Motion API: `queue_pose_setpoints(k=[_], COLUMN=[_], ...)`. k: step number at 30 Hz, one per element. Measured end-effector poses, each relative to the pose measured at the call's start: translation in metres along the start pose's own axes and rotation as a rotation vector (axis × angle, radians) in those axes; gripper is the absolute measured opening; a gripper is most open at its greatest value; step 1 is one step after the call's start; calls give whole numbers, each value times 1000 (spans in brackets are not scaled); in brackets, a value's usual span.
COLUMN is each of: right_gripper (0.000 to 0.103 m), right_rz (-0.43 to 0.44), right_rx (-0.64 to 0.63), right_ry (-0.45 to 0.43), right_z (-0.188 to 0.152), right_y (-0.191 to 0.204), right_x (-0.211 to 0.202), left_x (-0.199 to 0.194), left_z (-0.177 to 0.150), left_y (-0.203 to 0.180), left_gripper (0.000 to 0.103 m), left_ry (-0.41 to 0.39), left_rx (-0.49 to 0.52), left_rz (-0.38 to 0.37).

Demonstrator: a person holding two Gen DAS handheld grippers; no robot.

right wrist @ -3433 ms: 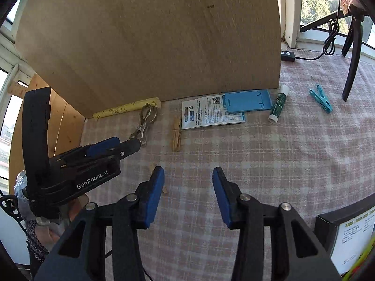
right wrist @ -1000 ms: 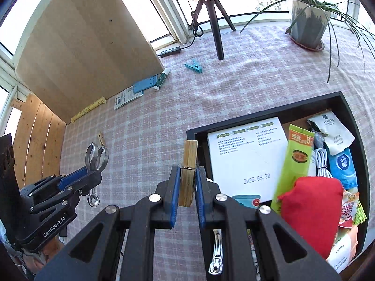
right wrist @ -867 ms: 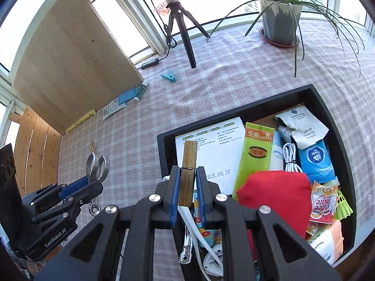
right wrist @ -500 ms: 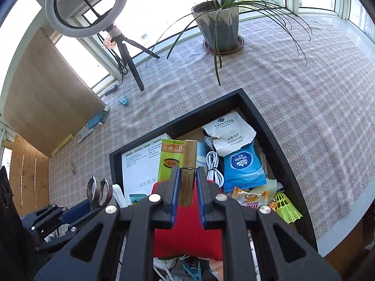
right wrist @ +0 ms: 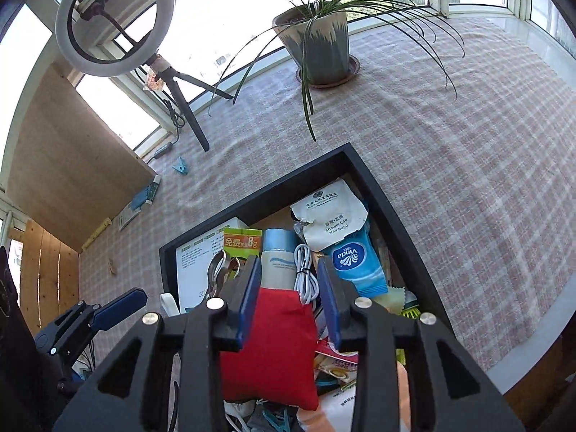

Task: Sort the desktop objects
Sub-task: 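Carry the clip and clothespin over the black tray and open both tools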

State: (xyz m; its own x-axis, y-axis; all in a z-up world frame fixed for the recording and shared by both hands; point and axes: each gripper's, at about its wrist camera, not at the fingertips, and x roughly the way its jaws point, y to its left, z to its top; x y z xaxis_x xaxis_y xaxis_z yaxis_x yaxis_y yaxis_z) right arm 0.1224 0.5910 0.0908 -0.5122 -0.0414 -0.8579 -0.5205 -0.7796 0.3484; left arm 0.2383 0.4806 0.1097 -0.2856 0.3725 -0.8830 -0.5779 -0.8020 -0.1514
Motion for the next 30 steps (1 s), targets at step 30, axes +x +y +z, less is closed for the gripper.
queue_pose_setpoints(k=[30], right_gripper=[37], right_rz=[107], right_rx=[-159], right_ry=[113], right_z=[25], right_y=[182], right_x=[84], left_x=[-17], left_z=[-47], left_y=[280], left_gripper=[46], left_ry=[110], left_rx=[-411], left_rz=[214])
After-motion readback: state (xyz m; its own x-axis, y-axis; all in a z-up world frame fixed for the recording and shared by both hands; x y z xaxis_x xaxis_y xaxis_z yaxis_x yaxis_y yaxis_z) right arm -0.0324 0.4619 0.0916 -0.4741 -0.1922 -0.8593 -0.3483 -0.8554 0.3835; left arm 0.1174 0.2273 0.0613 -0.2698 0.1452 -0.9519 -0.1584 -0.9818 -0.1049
